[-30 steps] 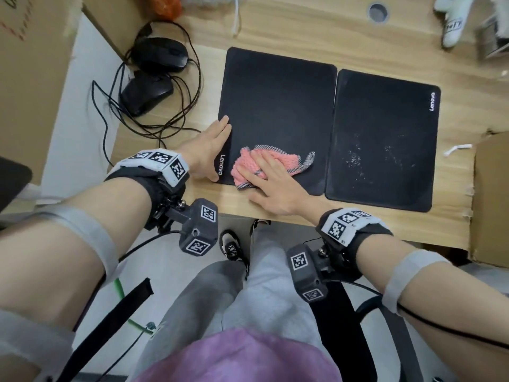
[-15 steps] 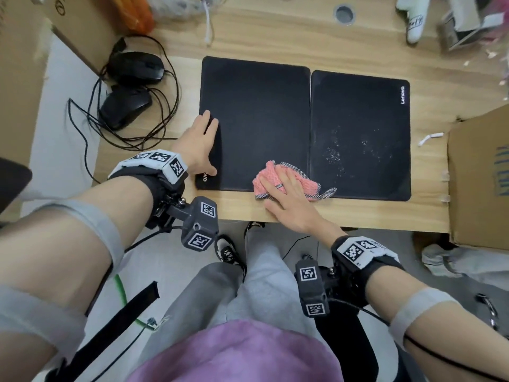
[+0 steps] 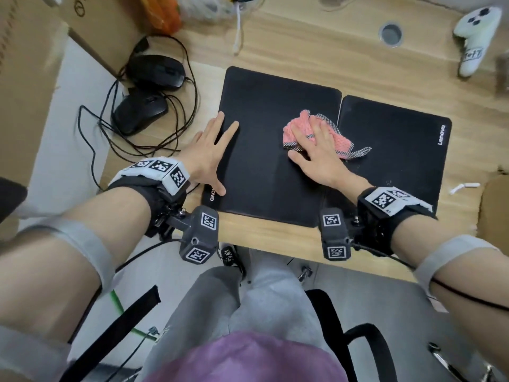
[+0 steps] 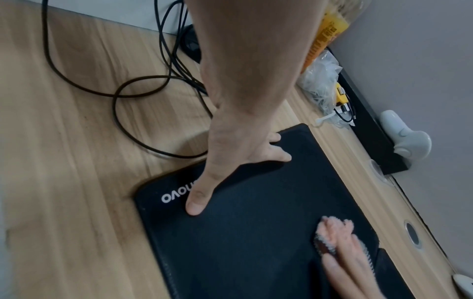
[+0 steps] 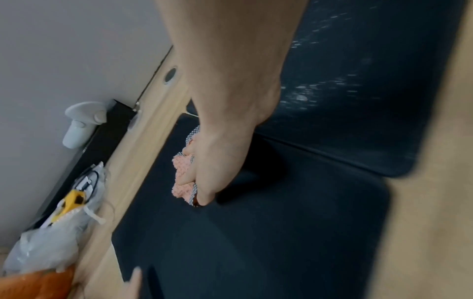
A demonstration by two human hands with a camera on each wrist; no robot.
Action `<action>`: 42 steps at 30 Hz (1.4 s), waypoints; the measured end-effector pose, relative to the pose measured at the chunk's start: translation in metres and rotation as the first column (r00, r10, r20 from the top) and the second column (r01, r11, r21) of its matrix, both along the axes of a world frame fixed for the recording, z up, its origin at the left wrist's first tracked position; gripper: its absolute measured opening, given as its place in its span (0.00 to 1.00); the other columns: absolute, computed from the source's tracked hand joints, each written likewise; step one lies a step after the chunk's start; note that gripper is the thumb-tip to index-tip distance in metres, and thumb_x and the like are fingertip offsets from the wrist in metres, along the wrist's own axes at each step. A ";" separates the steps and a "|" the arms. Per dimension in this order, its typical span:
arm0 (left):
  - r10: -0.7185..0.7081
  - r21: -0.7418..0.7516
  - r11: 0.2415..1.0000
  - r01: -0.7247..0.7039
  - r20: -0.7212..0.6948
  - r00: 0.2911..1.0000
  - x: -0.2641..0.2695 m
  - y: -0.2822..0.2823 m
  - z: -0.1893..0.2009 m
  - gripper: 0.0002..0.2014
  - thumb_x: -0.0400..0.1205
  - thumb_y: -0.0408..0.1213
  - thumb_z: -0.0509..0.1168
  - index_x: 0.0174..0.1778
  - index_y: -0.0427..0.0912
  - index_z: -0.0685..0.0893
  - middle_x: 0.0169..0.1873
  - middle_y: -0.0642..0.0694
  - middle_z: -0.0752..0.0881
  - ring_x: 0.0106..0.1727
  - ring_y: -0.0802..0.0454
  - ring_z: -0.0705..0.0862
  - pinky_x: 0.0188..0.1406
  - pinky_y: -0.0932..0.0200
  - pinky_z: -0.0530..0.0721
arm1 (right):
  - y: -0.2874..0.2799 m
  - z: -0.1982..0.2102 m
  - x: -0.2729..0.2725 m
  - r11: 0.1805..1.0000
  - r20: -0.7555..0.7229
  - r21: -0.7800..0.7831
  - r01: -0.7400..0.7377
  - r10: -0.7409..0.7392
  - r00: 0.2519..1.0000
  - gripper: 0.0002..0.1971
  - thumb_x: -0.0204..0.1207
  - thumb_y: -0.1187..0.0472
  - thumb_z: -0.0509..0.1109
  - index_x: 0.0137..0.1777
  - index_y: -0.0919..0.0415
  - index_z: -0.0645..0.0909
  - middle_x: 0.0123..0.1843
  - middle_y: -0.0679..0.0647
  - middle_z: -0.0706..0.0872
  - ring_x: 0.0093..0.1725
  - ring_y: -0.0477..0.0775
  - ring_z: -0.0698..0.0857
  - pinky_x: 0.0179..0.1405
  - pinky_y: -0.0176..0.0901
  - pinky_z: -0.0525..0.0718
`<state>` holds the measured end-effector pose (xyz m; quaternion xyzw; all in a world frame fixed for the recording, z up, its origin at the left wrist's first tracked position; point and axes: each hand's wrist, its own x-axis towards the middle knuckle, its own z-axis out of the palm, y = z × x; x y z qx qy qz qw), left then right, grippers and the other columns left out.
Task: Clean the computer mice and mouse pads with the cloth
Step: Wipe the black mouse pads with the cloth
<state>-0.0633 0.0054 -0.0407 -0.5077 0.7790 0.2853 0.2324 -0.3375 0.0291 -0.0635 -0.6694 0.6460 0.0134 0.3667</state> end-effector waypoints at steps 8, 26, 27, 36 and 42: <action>-0.006 -0.058 0.998 0.007 0.013 1.000 0.011 -0.002 -0.006 0.78 0.53 0.65 0.81 0.84 0.49 0.30 0.82 0.49 0.27 0.85 0.53 0.35 0.84 0.43 0.44 | -0.083 0.000 -0.017 0.999 -0.072 0.024 -0.040 0.042 0.996 0.31 0.86 0.47 0.59 0.85 0.41 0.50 0.87 0.58 0.35 0.85 0.61 0.32 0.81 0.57 0.33; 0.177 -0.103 0.978 -0.181 -0.047 0.983 0.022 0.021 -0.007 0.71 0.61 0.62 0.80 0.85 0.38 0.37 0.85 0.44 0.36 0.85 0.48 0.35 0.85 0.46 0.45 | -0.058 -0.004 0.091 0.991 -0.115 -0.008 -0.137 0.135 0.984 0.31 0.86 0.42 0.52 0.86 0.42 0.47 0.87 0.59 0.35 0.85 0.64 0.33 0.81 0.57 0.33; 0.196 -0.089 0.975 -0.202 -0.073 0.978 0.024 0.022 -0.005 0.68 0.63 0.58 0.80 0.85 0.38 0.39 0.85 0.44 0.38 0.85 0.48 0.36 0.85 0.47 0.45 | -0.050 -0.003 0.104 0.988 -0.090 -0.006 -0.157 0.156 0.984 0.30 0.86 0.42 0.52 0.86 0.41 0.48 0.87 0.58 0.36 0.85 0.63 0.33 0.82 0.57 0.33; 0.183 -0.092 0.977 -0.194 -0.118 0.976 0.030 0.011 0.009 0.47 0.71 0.41 0.79 0.81 0.40 0.60 0.84 0.48 0.54 0.83 0.50 0.57 0.73 0.48 0.72 | 0.014 0.006 0.122 0.936 0.055 0.071 -0.344 0.341 0.938 0.26 0.87 0.41 0.47 0.84 0.37 0.52 0.88 0.52 0.36 0.85 0.56 0.32 0.83 0.56 0.34; 0.141 -0.111 0.982 -0.154 -0.120 0.983 0.029 0.015 0.011 0.40 0.72 0.41 0.78 0.77 0.38 0.66 0.75 0.45 0.63 0.78 0.45 0.64 0.65 0.41 0.77 | 0.030 0.008 0.044 0.990 -0.052 0.106 -0.089 0.095 0.994 0.26 0.89 0.47 0.48 0.85 0.39 0.50 0.88 0.55 0.36 0.85 0.59 0.34 0.81 0.51 0.33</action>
